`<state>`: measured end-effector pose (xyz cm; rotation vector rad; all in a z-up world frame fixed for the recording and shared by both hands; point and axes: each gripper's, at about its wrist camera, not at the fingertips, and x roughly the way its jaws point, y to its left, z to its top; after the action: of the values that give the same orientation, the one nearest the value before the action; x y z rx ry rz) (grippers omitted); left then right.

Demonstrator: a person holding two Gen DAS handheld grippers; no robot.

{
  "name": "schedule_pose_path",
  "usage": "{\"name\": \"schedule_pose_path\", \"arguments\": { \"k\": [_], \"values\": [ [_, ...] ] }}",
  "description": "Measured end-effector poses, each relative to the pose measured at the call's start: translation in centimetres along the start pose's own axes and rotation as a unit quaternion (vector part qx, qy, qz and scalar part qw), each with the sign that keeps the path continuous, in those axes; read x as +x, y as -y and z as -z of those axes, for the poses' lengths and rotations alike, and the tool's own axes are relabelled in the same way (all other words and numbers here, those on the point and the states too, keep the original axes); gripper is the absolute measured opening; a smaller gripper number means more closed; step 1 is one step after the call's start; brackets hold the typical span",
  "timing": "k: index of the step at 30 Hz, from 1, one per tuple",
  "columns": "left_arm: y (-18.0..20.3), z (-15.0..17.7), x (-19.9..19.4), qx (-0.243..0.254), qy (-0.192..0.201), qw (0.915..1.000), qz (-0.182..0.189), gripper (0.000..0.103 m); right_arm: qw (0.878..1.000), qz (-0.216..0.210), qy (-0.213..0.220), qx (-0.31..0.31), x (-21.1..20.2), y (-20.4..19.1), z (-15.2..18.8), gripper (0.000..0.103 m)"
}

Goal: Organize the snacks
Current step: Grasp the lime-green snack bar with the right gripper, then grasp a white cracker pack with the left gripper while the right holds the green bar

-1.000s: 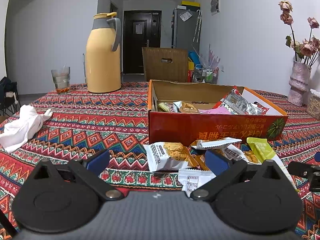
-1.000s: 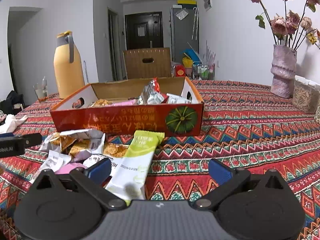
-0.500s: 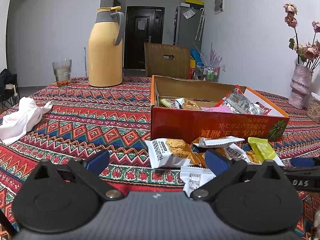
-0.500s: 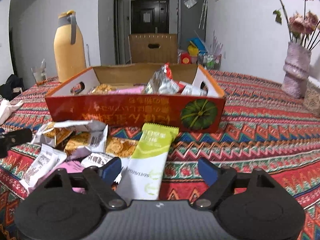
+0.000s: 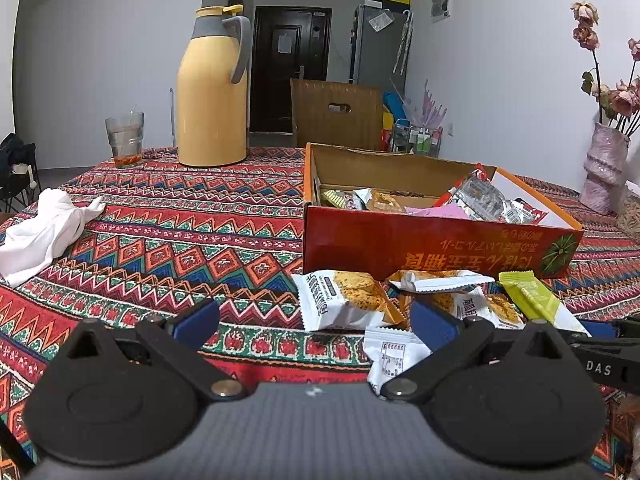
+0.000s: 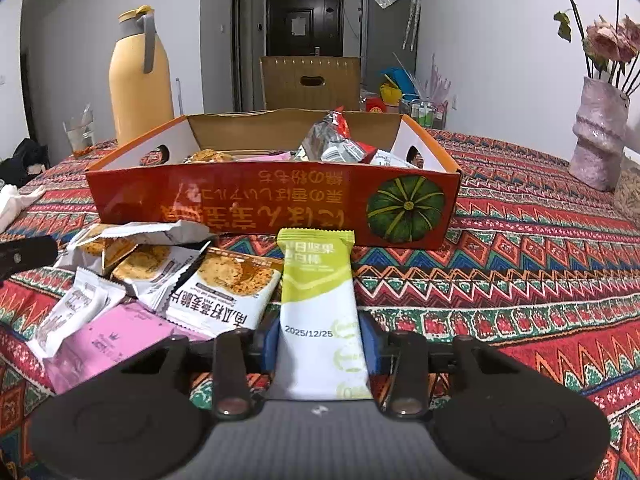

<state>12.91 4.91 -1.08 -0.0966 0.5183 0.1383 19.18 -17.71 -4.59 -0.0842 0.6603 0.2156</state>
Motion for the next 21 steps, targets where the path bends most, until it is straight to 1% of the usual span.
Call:
{"name": "schedule_pose_path", "arguments": {
  "k": [2,6,8,11,15,21],
  "values": [
    [0.0,0.0,0.0,0.001,-0.002,1.0000,-0.001,0.103,1.000,-0.002,0.007,0.003,-0.3,0.1,0.0,0.038],
    [0.1,0.1,0.3,0.002,-0.011,0.9999,0.005,0.103,0.999,0.004,0.048,0.006,-1.7,0.1,0.2,0.038],
    [0.2,0.2,0.6,0.004,-0.021,0.9997,0.013,0.103,0.998,0.008,0.068,0.012,-2.4,0.3,0.4,0.038],
    [0.6,0.4,1.1,0.015,-0.039,0.9989,0.023,0.103,0.996,0.013,0.087,0.019,-3.0,0.5,0.4,0.038],
    [1.6,0.9,1.7,0.042,-0.063,0.9967,0.029,0.103,0.995,0.012,0.096,0.022,-3.2,0.7,0.3,0.038],
    [2.8,1.5,1.8,0.074,-0.078,0.9932,0.046,0.103,0.994,0.003,0.103,0.024,-3.5,0.8,0.4,0.038]
  ]
}}
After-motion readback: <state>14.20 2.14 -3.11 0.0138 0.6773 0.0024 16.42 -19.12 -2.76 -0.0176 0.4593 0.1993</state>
